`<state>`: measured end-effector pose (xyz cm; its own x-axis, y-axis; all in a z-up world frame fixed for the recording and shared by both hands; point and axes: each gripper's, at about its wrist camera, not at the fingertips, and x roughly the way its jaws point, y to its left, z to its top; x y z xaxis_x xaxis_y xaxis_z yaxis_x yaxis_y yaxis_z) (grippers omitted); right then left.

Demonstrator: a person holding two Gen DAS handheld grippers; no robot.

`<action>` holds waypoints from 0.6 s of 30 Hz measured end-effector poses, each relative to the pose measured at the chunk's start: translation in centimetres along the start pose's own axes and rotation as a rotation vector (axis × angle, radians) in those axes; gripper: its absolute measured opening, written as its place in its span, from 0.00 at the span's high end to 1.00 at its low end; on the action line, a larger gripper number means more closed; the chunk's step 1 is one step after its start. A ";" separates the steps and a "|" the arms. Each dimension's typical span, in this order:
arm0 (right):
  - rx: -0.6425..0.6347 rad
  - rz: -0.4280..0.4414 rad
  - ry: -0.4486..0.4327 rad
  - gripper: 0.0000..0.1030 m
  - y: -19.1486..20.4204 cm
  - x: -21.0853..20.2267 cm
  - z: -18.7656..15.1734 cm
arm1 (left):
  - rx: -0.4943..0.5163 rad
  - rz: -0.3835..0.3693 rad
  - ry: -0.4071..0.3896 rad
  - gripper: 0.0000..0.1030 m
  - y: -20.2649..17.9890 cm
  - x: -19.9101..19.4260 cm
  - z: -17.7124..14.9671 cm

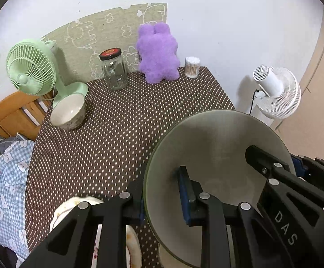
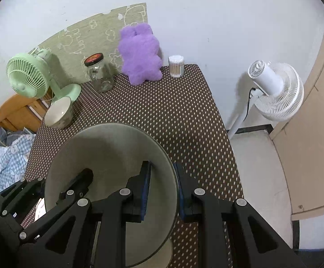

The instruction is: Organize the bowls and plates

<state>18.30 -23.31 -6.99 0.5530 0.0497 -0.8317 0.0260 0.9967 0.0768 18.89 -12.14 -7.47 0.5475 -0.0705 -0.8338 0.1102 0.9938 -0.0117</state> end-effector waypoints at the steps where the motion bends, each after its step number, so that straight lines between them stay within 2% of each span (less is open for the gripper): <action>1: 0.000 -0.002 0.001 0.77 0.2 -0.2 -0.7 | -0.001 -0.003 0.002 0.78 0.1 -0.1 -0.4; 14: 0.010 -0.034 0.085 0.77 0.3 0.7 -7.2 | 0.016 -0.044 0.090 0.78 -0.3 1.0 -6.7; 18: 0.011 -0.029 0.110 0.77 0.2 1.4 -8.6 | 0.021 -0.037 0.105 0.78 -0.4 1.5 -8.0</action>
<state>11.95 -22.52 -12.88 0.4575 0.0276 -0.8888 0.0504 0.9971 0.0570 13.00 -11.97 -13.12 0.4526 -0.0963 -0.8865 0.1467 0.9886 -0.0325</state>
